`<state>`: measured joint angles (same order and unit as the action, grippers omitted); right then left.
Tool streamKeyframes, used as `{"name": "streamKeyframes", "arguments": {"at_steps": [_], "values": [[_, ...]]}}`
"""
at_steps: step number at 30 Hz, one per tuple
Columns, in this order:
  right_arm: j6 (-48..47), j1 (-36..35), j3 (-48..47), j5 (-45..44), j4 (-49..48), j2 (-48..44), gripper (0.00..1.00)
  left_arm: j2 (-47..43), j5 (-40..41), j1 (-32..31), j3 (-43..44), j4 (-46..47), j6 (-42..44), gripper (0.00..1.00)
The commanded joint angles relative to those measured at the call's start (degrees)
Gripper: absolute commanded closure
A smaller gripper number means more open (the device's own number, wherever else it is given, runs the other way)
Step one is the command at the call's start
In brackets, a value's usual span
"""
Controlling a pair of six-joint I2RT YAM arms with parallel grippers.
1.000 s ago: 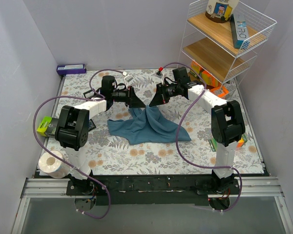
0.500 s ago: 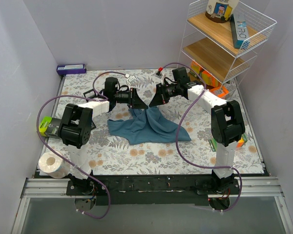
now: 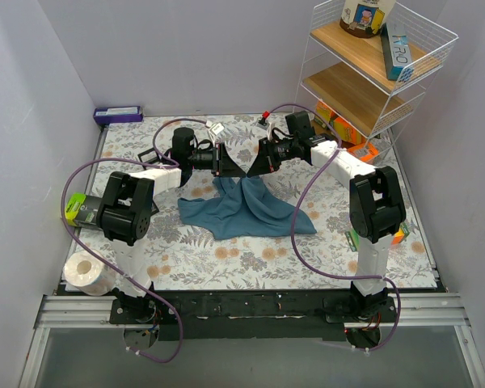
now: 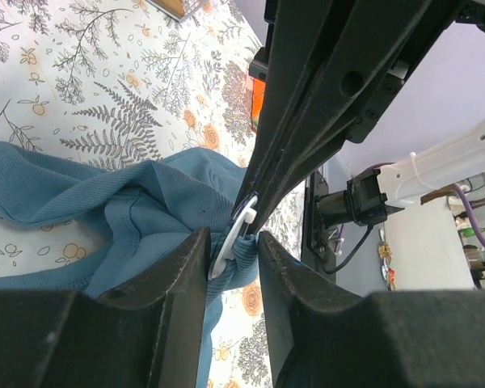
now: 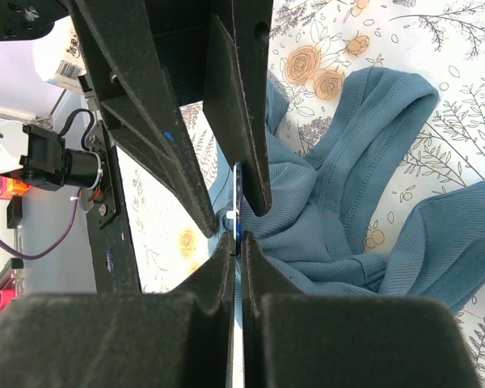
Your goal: Remove the brooch from the garment
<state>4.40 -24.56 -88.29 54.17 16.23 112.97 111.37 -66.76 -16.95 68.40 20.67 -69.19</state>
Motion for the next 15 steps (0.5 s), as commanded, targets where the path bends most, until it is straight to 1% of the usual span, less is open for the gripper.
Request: {"name": "streamKeyframes", "arguments": {"at_steps": [1,6,9,13,15], "values": [[-0.7,-0.4,-0.7,1.1,-1.0,-2.6,0.99,0.5,-0.4,0.3,-0.7,4.6,-3.9,0.71],[-0.9,-0.4,-0.7,1.1,-1.0,-2.7,0.99,0.8,0.6,0.3,-0.5,2.8,-3.0,0.75],[-1.6,-0.5,-1.1,1.1,-0.6,-2.7,0.99,1.0,2.9,0.3,0.0,0.3,-2.4,0.8],[-4.0,-1.5,-1.5,0.8,1.0,-3.0,0.99,1.1,5.1,0.3,-0.3,0.1,-4.8,0.86],[-4.2,-1.8,-1.6,0.8,1.4,-3.4,0.99,1.2,6.3,0.3,-0.3,0.5,-6.0,0.87]]}}
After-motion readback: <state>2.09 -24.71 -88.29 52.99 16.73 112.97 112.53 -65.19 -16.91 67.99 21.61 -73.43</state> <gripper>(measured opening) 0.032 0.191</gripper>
